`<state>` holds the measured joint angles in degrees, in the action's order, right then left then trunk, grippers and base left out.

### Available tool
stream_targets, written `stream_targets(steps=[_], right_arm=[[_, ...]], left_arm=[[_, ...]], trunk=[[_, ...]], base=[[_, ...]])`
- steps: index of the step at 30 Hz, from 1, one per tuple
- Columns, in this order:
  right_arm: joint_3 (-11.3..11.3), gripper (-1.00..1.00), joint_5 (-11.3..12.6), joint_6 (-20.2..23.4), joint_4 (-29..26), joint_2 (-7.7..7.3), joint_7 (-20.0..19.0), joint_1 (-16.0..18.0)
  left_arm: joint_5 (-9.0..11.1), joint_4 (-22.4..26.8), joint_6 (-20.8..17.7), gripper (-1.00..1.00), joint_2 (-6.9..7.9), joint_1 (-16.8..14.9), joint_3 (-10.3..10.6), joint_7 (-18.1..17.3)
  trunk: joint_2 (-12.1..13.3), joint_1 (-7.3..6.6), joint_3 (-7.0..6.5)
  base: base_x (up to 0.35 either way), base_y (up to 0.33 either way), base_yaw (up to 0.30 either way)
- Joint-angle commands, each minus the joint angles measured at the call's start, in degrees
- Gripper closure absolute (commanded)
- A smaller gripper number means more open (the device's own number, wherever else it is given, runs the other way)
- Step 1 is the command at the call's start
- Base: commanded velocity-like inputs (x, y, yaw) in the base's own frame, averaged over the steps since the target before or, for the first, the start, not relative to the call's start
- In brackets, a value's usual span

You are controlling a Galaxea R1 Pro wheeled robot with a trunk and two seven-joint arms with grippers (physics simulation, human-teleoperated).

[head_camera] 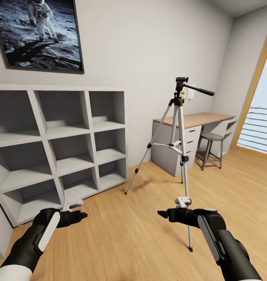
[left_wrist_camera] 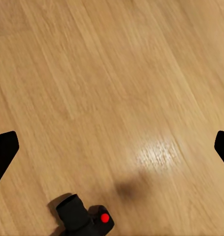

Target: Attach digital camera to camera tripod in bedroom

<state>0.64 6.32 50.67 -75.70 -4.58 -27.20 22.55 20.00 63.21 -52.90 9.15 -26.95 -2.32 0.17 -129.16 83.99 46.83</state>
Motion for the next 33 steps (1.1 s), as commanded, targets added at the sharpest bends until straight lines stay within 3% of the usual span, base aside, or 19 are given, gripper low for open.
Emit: stream_targets(steps=[1,2,4,8,16,33], right_arm=[[0.06,-1.0,1.0,0.81,-0.14,-0.09,0.12,0.04],[0.06,-1.0,1.52,1.29,-0.23,-0.14,-0.2,0.04],[0.06,-1.0,4.93,4.01,-0.58,-0.39,-3.15,0.04],[0.06,-1.0,7.26,6.57,-0.67,-0.52,-7.17,0.04],[0.08,-1.0,8.12,7.86,-0.59,-0.6,-9.79,0.04],[0.13,-1.0,8.12,7.95,-0.53,-0.59,-9.98,0.04]], left_arm=[[0.15,0.04,-0.27,-1.0,0.0,-0.03,-0.06,0.02],[0.15,0.03,-0.27,-1.0,0.0,-0.03,-0.06,0.03],[0.15,0.01,-0.27,-1.0,0.0,-0.03,-0.06,0.01],[0.17,0.04,-0.21,-1.0,0.0,-0.03,-0.06,0.01],[0.21,0.01,-0.19,-1.0,-0.03,-0.03,-0.06,0.01],[0.22,-0.01,-0.19,-1.0,-0.07,-0.03,-0.06,0.01]], trunk=[[-0.44,0.22,0.25],[-0.84,0.44,0.43],[-1.65,0.87,0.78],[-3.25,1.75,1.5],[-6.46,3.51,2.94],[-13.28,7.24,5.99]], base=[[0.0,0.0,0.0],[0.0,0.0,0.0],[0.0,0.0,0.0],[0.0,0.0,0.0],[0.0,0.0,0.0],[0.0,0.0,0.0]])
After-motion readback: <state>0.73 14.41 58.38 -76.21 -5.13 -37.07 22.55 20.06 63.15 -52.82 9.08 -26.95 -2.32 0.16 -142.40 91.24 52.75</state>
